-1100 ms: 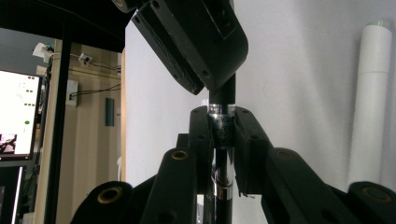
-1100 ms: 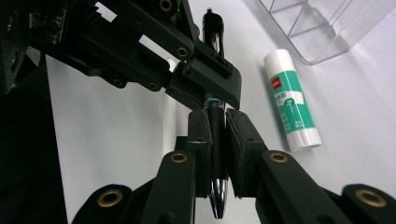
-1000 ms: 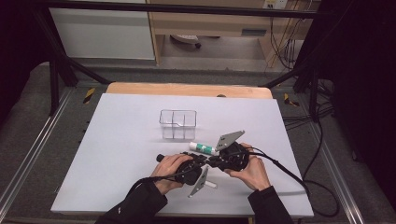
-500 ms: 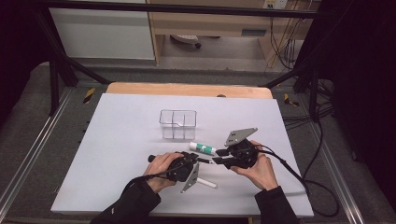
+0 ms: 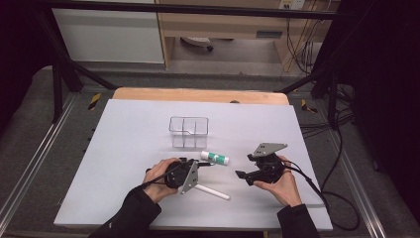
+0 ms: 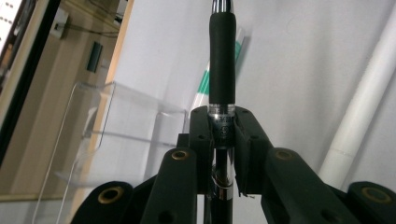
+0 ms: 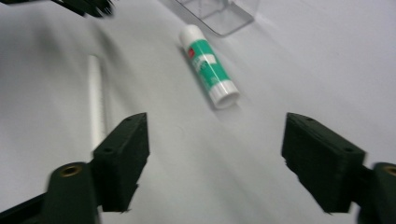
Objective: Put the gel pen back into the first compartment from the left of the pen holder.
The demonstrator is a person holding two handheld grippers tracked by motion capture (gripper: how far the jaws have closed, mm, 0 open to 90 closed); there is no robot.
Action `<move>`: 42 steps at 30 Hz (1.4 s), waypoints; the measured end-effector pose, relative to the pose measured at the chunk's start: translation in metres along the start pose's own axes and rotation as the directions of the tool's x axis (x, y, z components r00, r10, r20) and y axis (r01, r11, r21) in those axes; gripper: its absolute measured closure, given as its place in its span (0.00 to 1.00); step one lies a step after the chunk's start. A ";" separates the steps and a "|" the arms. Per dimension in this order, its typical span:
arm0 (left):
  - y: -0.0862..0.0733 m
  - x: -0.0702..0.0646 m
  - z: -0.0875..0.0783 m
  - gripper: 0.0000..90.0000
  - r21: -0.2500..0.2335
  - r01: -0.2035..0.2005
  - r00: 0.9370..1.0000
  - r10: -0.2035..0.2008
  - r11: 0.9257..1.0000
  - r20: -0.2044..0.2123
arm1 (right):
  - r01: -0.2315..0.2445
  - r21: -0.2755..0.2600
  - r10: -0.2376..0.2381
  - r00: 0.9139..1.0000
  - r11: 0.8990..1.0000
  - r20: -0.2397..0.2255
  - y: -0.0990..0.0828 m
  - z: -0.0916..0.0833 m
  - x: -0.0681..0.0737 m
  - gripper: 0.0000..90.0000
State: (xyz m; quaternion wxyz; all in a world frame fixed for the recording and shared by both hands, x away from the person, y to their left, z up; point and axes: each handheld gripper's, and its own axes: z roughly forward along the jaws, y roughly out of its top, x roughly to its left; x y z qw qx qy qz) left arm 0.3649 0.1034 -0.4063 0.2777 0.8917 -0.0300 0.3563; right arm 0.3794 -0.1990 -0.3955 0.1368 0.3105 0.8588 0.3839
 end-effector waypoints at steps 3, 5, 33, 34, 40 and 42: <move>-0.006 0.003 -0.003 0.87 -0.008 0.070 0.998 -0.070 0.997 0.000 | -0.036 0.015 0.035 0.999 0.999 0.018 -0.009 0.002 -0.004 0.12; -0.009 0.004 -0.006 0.87 -0.016 0.119 0.993 -0.119 0.993 0.002 | -0.059 0.009 0.059 0.998 0.998 0.031 -0.014 0.003 -0.007 0.10; -0.038 0.062 -0.039 0.87 -0.148 0.610 0.786 -0.618 0.778 -0.011 | -0.167 0.009 0.165 0.982 0.986 0.089 -0.072 -0.003 -0.028 0.01; -0.038 0.064 -0.040 0.87 -0.153 0.616 0.780 -0.625 0.773 -0.013 | -0.168 0.008 0.166 0.982 0.986 0.087 -0.072 -0.004 -0.028 0.01; -0.036 0.081 -0.043 0.87 -0.198 0.658 0.738 -0.675 0.726 -0.024 | -0.168 0.008 0.166 0.982 0.986 0.085 -0.072 -0.005 -0.027 0.01; -0.035 0.087 -0.043 0.87 -0.207 0.665 0.728 -0.685 0.717 -0.032 | -0.171 0.005 0.170 0.982 0.985 0.085 -0.072 -0.005 -0.027 0.01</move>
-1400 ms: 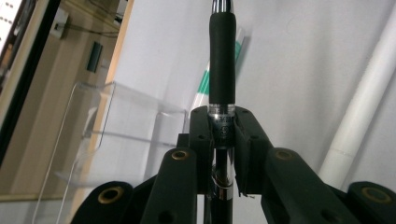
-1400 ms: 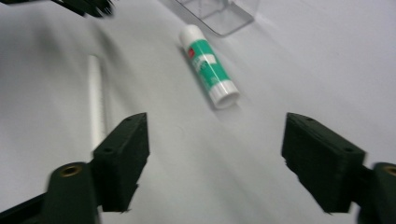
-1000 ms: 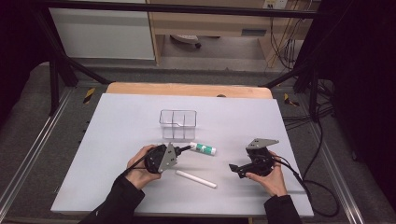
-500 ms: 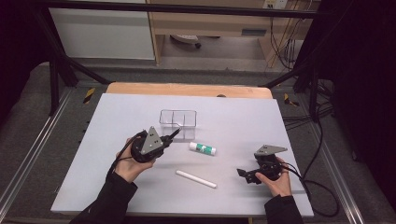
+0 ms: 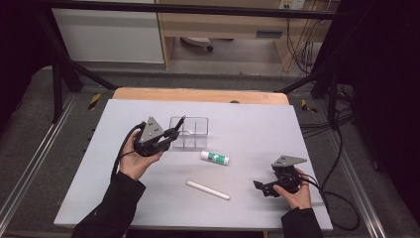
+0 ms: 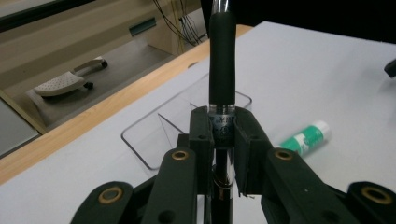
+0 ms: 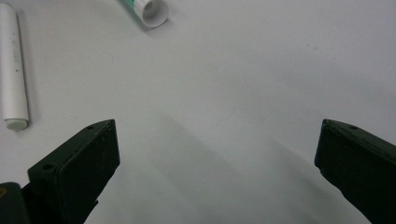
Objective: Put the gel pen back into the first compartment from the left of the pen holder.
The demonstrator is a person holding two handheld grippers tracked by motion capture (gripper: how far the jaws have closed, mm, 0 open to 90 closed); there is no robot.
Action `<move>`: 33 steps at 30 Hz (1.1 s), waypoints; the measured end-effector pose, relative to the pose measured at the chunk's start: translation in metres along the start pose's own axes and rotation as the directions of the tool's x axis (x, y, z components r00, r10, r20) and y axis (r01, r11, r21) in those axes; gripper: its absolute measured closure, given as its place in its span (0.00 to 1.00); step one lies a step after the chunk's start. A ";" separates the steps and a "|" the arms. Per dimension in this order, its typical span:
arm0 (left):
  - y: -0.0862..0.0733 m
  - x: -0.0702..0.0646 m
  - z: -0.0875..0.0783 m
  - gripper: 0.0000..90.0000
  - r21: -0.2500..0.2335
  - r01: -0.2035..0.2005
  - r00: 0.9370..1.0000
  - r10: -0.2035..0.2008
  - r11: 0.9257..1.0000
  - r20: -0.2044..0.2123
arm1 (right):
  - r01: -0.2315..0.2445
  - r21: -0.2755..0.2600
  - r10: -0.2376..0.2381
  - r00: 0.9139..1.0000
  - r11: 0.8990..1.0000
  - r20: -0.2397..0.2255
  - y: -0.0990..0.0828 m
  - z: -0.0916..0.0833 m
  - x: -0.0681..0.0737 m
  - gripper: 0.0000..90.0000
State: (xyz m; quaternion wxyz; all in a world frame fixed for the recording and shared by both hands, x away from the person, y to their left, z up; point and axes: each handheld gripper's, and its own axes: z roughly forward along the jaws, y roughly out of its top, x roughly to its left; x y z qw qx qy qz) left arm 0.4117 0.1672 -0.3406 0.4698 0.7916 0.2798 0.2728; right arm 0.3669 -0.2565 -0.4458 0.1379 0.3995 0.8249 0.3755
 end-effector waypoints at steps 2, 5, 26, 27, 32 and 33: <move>0.004 0.004 0.002 0.87 -0.012 0.016 1.000 -0.016 1.000 -0.007 | 0.000 -0.001 0.000 1.000 1.000 0.001 0.000 0.000 0.000 0.01; 0.011 0.010 0.004 0.87 -0.021 0.033 0.999 -0.034 0.999 -0.022 | 0.002 -0.001 -0.002 1.000 1.000 0.000 0.000 0.000 0.000 0.01; 0.028 0.039 0.039 0.87 -0.094 0.144 0.986 -0.152 0.985 -0.076 | 0.006 -0.002 -0.006 1.000 1.000 -0.011 0.000 0.001 0.000 0.01; 0.028 0.040 0.041 0.87 -0.092 0.147 0.985 -0.154 0.985 -0.076 | 0.004 0.001 -0.004 1.000 1.000 -0.010 0.000 0.001 0.000 0.01; 0.029 0.042 0.050 0.87 -0.091 0.148 0.984 -0.156 0.985 -0.088 | 0.006 0.000 -0.006 1.000 1.000 -0.013 0.000 0.002 0.000 0.01; 0.030 0.042 0.052 0.87 -0.092 0.151 0.983 -0.160 0.984 -0.090 | 0.007 0.002 -0.007 1.000 1.000 -0.013 0.000 0.002 0.000 0.01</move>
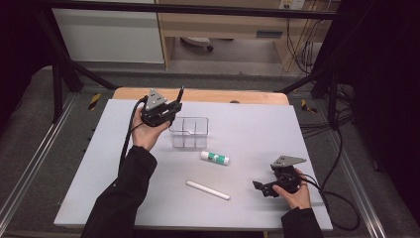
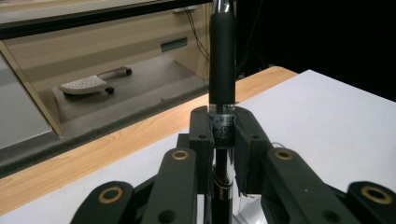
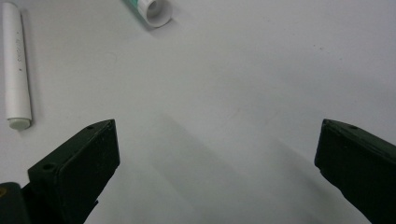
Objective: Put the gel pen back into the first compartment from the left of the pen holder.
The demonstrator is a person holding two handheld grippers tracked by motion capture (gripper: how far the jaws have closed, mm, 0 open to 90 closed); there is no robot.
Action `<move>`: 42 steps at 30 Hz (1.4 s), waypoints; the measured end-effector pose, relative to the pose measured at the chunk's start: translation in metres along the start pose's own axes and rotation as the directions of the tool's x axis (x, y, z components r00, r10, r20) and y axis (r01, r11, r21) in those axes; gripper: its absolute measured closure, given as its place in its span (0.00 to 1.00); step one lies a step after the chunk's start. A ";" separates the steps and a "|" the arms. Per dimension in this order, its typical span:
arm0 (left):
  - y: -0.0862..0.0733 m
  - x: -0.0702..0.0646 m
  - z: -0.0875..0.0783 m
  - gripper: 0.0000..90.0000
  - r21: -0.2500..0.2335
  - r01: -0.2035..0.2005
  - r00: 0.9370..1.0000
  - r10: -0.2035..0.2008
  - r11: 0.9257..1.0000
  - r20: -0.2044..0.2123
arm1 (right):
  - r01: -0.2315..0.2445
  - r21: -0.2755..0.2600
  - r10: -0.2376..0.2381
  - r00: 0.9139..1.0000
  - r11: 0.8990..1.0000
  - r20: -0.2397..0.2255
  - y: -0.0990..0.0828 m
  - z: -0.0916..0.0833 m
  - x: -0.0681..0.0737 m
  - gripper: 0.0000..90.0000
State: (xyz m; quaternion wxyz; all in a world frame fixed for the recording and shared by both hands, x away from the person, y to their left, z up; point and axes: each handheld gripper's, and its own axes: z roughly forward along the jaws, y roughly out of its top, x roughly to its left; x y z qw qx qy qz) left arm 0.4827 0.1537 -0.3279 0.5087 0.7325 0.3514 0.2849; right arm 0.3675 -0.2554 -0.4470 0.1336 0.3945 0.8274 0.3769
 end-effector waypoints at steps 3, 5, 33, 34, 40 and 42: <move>0.000 0.000 0.006 0.87 0.003 -0.003 1.000 0.003 1.000 0.000 | 0.002 -0.001 -0.002 1.000 1.000 0.001 0.000 0.000 0.000 0.01; -0.001 0.000 0.010 0.87 0.002 0.000 1.000 0.000 1.000 0.005 | -0.001 0.000 0.001 1.000 1.000 0.001 0.000 0.000 0.000 0.01; -0.042 0.003 0.031 0.87 0.105 0.004 0.999 -0.008 0.994 0.036 | 0.006 0.005 -0.006 1.000 1.000 -0.003 0.000 0.001 0.000 0.01; -0.043 0.003 0.030 0.87 0.095 0.012 0.999 -0.016 0.995 0.037 | 0.007 0.005 -0.007 1.000 1.000 -0.003 -0.001 0.001 0.000 0.01; -0.050 0.003 0.028 0.87 0.118 0.008 0.999 -0.013 0.993 0.038 | 0.007 0.005 -0.007 1.000 1.000 -0.002 0.000 0.001 0.000 0.01; -0.052 0.003 0.028 0.87 0.125 0.003 0.999 -0.007 0.992 0.036 | 0.005 0.006 -0.005 1.000 1.000 -0.002 -0.001 0.001 0.000 0.01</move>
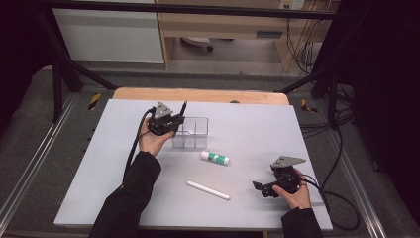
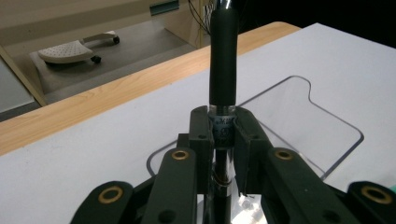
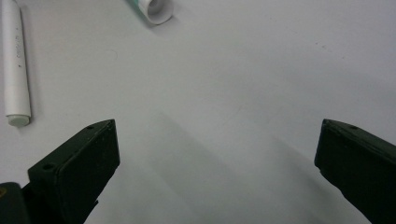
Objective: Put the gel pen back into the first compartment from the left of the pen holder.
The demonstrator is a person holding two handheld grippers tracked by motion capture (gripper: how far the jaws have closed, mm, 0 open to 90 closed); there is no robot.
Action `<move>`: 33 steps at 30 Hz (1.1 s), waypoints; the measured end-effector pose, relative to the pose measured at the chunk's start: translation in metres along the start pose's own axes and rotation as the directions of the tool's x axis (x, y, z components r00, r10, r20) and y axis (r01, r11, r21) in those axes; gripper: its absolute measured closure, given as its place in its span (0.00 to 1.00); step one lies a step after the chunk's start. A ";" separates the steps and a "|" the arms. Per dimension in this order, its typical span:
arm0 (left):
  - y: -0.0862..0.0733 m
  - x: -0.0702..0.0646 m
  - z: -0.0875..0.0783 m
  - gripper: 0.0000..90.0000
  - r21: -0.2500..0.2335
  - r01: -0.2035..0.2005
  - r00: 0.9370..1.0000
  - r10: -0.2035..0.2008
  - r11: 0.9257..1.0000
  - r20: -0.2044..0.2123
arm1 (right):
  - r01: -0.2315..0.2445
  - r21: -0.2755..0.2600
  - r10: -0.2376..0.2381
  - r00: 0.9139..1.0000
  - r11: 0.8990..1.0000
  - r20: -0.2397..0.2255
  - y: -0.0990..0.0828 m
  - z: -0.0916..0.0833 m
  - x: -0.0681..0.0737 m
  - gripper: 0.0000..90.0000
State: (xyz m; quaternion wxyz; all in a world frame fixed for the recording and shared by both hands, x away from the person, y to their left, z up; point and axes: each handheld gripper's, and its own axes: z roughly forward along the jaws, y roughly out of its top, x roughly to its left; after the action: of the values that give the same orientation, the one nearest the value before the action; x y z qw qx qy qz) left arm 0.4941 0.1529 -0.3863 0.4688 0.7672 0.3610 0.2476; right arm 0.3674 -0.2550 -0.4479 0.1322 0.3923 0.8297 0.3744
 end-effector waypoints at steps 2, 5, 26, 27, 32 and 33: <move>-0.001 0.000 0.000 0.87 0.009 -0.003 1.000 0.003 1.000 0.000 | -0.001 -0.001 0.001 1.000 1.000 -0.001 0.000 0.000 0.000 0.01; -0.002 0.001 0.000 0.87 0.024 -0.002 1.000 0.002 1.000 -0.002 | 0.003 0.001 -0.003 1.000 1.000 0.001 0.000 0.000 0.000 0.01; -0.006 0.008 -0.065 0.35 0.105 -0.062 0.998 0.059 0.993 0.030 | -0.001 -0.019 0.001 1.000 1.000 -0.015 0.001 -0.003 0.001 0.01; -0.010 0.009 -0.068 0.33 0.112 -0.057 0.998 0.053 0.992 0.038 | -0.001 -0.019 0.001 1.000 1.000 -0.015 0.001 -0.003 0.001 0.01; -0.030 0.013 -0.080 0.24 0.169 -0.067 0.998 0.063 0.983 0.028 | -0.003 -0.020 0.003 1.000 1.000 -0.020 0.001 -0.003 0.001 0.01; -0.034 0.013 -0.082 0.22 0.176 -0.062 0.998 0.059 0.983 0.024 | -0.003 -0.020 0.002 1.000 1.000 -0.022 0.001 -0.003 0.002 0.01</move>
State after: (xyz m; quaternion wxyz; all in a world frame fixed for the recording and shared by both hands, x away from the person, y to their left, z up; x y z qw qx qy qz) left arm 0.4325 0.2177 -0.3803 0.3949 0.8186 0.3536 0.2214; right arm 0.3655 -0.2549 -0.4446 0.1266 0.3879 0.8269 0.3869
